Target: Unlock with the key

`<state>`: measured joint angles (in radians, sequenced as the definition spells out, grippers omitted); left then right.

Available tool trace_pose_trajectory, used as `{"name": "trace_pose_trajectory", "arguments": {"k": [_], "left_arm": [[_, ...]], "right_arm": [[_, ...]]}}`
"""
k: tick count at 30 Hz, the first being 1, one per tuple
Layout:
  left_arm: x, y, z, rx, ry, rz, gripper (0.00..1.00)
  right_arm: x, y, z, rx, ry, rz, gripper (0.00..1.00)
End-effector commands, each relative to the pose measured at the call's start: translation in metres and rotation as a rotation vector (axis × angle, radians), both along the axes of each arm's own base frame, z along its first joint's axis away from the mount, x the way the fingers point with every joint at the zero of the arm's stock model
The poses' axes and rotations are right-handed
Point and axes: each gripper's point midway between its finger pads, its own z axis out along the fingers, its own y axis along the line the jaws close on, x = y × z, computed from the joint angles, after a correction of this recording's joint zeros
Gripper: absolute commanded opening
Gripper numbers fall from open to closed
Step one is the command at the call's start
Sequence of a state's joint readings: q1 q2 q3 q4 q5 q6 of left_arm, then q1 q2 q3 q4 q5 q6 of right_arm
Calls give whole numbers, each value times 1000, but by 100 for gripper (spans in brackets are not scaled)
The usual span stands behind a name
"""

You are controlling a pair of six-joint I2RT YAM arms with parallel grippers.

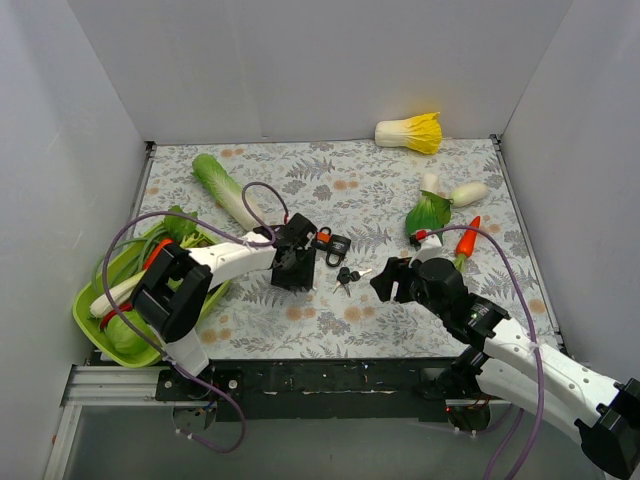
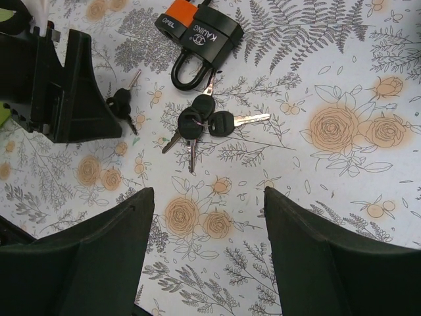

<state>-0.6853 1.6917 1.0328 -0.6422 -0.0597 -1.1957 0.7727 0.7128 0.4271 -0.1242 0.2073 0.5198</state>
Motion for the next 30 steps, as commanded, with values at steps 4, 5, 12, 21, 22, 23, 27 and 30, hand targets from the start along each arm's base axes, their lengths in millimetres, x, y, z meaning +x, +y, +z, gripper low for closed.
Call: {"name": "trace_pose_trajectory", "arguments": {"k": [4,5,12,21,22,23,27,30], "left_arm": [[8,-55,26,-180,-57,-34,67],[9,-55,31,-188,-72,-38,71],[12,-35,59,-152,-227,-195,87],[9,2,18,57,-247,-378,77],[12,-3,19,33,-268,-391,75],[12,-7,20,13,-272,-407,75],[16,-20,24,-40,-308,-466,75],[24,-22,23,-32,-326,-492,72]], "right_arm": [[4,1,5,13,-12,-13,74],[4,1,6,15,-11,-16,74],[5,4,6,13,-6,-9,74],[4,10,8,32,4,12,73],[4,9,10,34,-1,8,73],[4,8,9,31,1,7,73],[3,6,8,19,1,4,74],[2,4,5,9,7,0,74]]}}
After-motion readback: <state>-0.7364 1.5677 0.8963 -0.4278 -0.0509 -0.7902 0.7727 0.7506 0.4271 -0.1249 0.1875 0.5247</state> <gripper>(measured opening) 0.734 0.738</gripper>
